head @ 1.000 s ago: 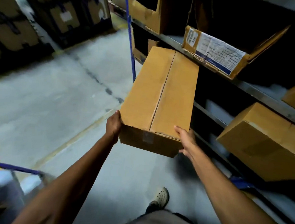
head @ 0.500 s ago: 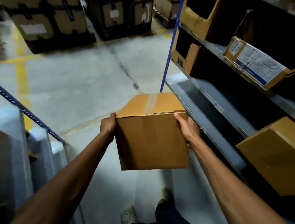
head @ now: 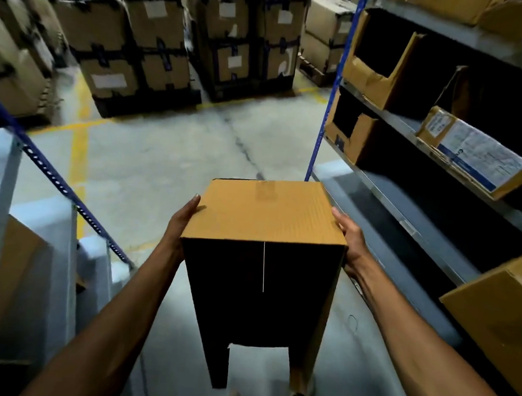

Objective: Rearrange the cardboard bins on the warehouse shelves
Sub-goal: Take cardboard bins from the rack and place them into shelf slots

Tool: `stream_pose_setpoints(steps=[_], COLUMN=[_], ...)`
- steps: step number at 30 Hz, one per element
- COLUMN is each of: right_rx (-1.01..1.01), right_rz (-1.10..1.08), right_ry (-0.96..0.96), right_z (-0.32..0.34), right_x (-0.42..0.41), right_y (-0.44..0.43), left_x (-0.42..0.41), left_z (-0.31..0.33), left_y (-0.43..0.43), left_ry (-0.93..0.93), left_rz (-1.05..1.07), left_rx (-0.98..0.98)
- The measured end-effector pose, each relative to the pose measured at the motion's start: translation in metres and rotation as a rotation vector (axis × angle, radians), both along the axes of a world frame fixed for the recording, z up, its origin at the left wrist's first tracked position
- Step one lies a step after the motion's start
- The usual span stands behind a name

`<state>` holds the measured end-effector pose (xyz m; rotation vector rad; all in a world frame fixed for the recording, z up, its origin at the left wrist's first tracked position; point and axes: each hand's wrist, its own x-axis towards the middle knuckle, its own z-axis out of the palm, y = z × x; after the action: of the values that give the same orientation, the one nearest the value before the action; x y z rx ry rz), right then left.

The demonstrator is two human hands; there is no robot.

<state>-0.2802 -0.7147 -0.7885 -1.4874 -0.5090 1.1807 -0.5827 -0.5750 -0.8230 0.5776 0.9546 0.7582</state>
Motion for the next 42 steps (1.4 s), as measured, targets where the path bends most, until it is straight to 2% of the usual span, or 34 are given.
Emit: stream_pose_setpoints(steps=[2,4,6,7,10,13,16,18,21,23,26,30,32,34,36,39,42], right_rx=[0.04,0.067,0.085,0.08,0.099,0.067,0.06,0.012,-0.193,-0.318,-0.273,-0.138,-0.148,-0.122,-0.008,0.201,0.302], right_rz=[0.002,-0.009,0.004,-0.012,-0.042,-0.124,-0.112,-0.097,0.026,0.089,0.173,0.586,0.665,0.559,0.383,0.191,0.097], right_ry=[0.054,0.105,0.172,0.189,0.161,0.133,0.206,0.223,0.113,-0.101,-0.621,-0.812,-1.001,-1.158,-1.231,-1.2,-1.151], right_z=[0.002,0.002,0.003,0.005,0.02,0.025,0.036,0.046,0.065,0.059,0.046,0.056,0.054,0.051,0.049,0.047,0.051], right_x=[-0.001,0.008,0.02,0.024,0.039,0.061,0.089,0.109,0.129,0.139,0.147,0.124,0.113,0.112,0.116,0.12,0.135], right_y=[0.001,0.005,0.009,0.012,0.021,0.032,0.033,0.037,0.045,0.056,0.071,0.09,0.099,0.104,0.106,0.107,0.113], left_x=[0.012,0.022,0.029,0.033,0.052,0.075,0.092,0.11,0.15,0.177,0.221,0.27,0.288,0.302,0.313,0.315,0.289], left_z=[0.005,0.007,0.005,0.005,0.017,0.03,0.039,0.048,0.053,0.06,0.077,0.085,0.084,0.085,0.087,0.09,0.076], left_y=[0.003,0.011,0.022,0.024,0.025,0.023,0.027,0.027,0.031,0.03,0.019,0.02,0.028,0.031,0.03,0.032,0.036], left_ry=[0.056,0.318,0.613,0.666,0.442,0.2,0.138,0.219,0.537,0.588,0.541,0.656,0.761,0.829,0.854,0.834,0.912], left_rz=[0.103,0.246,0.237,0.232,0.237,-0.068,-0.321,-0.342,0.013,0.109,0.095,-0.018,-0.059,-0.043,-0.016,-0.042,-0.254], left_rx=[-0.015,0.004,0.031,0.044,0.069,0.309,0.566,0.635,0.645,0.655,0.655,0.791,0.874,0.934,0.973,1.002,1.017])
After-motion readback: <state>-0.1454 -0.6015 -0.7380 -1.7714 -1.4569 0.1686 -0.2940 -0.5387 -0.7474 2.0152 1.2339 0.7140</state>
